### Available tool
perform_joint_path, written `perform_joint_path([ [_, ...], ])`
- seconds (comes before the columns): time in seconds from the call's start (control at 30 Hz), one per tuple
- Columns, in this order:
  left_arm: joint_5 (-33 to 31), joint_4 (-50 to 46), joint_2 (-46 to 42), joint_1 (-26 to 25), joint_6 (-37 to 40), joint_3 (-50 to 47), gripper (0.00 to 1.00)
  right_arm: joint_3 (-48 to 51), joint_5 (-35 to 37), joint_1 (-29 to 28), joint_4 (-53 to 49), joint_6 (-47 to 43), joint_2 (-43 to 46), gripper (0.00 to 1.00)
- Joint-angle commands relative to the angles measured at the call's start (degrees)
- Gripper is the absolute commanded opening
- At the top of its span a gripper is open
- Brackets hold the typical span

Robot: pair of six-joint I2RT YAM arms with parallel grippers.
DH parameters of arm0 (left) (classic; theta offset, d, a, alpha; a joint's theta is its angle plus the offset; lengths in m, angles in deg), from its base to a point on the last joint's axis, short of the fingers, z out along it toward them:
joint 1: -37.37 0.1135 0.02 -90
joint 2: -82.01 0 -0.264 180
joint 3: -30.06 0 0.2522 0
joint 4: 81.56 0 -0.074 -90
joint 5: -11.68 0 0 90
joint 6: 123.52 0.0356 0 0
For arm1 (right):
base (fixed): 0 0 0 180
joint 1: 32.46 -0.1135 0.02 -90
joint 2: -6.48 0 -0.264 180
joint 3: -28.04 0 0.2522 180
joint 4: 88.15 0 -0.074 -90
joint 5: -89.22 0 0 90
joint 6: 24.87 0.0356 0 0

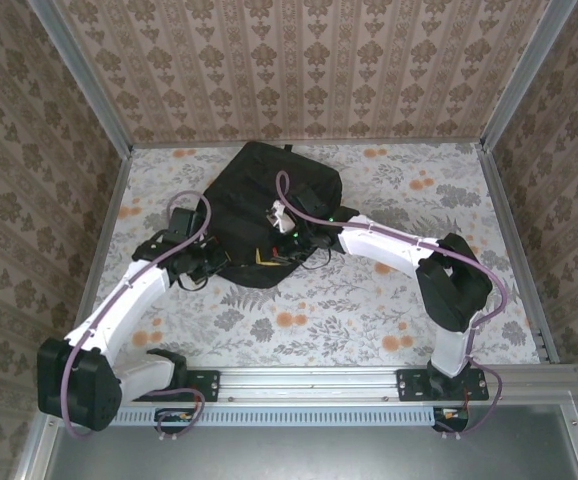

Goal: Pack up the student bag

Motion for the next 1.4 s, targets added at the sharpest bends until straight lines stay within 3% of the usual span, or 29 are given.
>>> perform_joint_path([
  [0.0, -4.82, -4.47, 0.77, 1.31, 3.87, 6.32, 0.00, -3.34, -1.80, 0.15, -4.00, -1.28, -0.49, 0.00],
  [0.17, -2.51, -8.67, 3.73, 0.45, 5.44, 11.95, 0.02, -7.80, -2.50, -0.01, -3.32, -0.11, -2.61, 0.00],
  [0.33, -7.12, -10.98, 5.17, -1.35, 10.04, 13.00, 0.00, -10.86, -4.01, -0.21, -5.47, -1.27, -3.72, 0.00],
  [0.6, -11.97, -10.84, 4.37, -1.55, 12.25, 7.51, 0.00, -5.73, -1.26, 0.10, -10.27, -7.27, -0.54, 0.00],
  [0.83, -13.72, -11.19, 3.76, -1.51, 13.22, 5.86, 0.00, -1.10, 0.16, 2.18, -8.84, -7.13, 1.51, 0.00],
  [1.13, -12.38, -10.38, 2.78, -1.55, 12.26, 3.46, 0.00, -2.89, -1.98, 2.25, -7.75, -6.25, 0.51, 0.00],
  [1.37, -13.84, -10.45, 1.94, -0.53, 12.63, 3.15, 0.00, -1.97, 1.94, 4.60, -9.88, -8.15, 1.18, 0.00],
])
